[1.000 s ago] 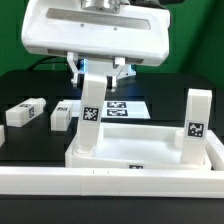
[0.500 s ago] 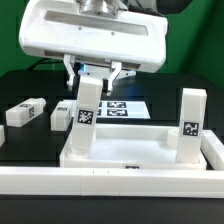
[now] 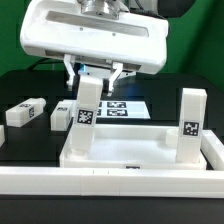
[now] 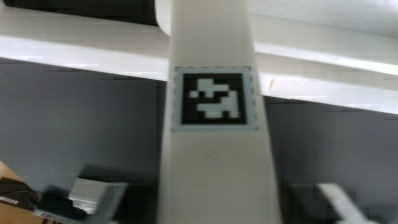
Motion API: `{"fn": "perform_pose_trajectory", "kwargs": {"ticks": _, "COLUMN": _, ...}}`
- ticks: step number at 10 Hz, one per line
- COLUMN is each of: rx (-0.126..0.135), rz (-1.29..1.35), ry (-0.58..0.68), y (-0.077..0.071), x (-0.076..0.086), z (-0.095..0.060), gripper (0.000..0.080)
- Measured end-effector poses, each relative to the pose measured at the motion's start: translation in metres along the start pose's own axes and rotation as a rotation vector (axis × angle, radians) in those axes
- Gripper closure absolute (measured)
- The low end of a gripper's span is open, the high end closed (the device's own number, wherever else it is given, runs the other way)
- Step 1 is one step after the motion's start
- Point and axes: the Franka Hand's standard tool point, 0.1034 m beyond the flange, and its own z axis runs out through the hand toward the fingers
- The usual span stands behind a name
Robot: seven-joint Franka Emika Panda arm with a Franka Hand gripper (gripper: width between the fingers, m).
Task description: Assemble desk
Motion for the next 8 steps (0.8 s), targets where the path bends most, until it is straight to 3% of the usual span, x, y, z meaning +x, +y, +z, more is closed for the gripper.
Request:
{"fn": "perform_pose_trajectory", "kwargs": {"ticks": 1, "rx": 0.000, "rz": 0.000, "ry": 0.000, "y": 0.0000, "x": 0.0000, "z": 0.0000, "gripper": 0.0294}}
{"fn": "perform_pose_trajectory", "kwargs": {"ticks": 2, "rx": 0.000, "rz": 0.000, "ry": 0.000, "y": 0.0000, "x": 0.0000, "z": 0.0000, "gripper": 0.0294}}
{"fn": "perform_pose_trajectory", "kwargs": {"ticks": 3, "rx": 0.000, "rz": 0.000, "ry": 0.000, "y": 0.0000, "x": -0.0001, "z": 0.0000, "gripper": 0.0181}}
{"fn": "perform_pose_trajectory", "kwargs": {"ticks": 8, "rx": -0.001, "rz": 0.002, "ry": -0.003, "y": 0.0015, "x": -0.0008, "z": 0.0003, "gripper": 0.0150}}
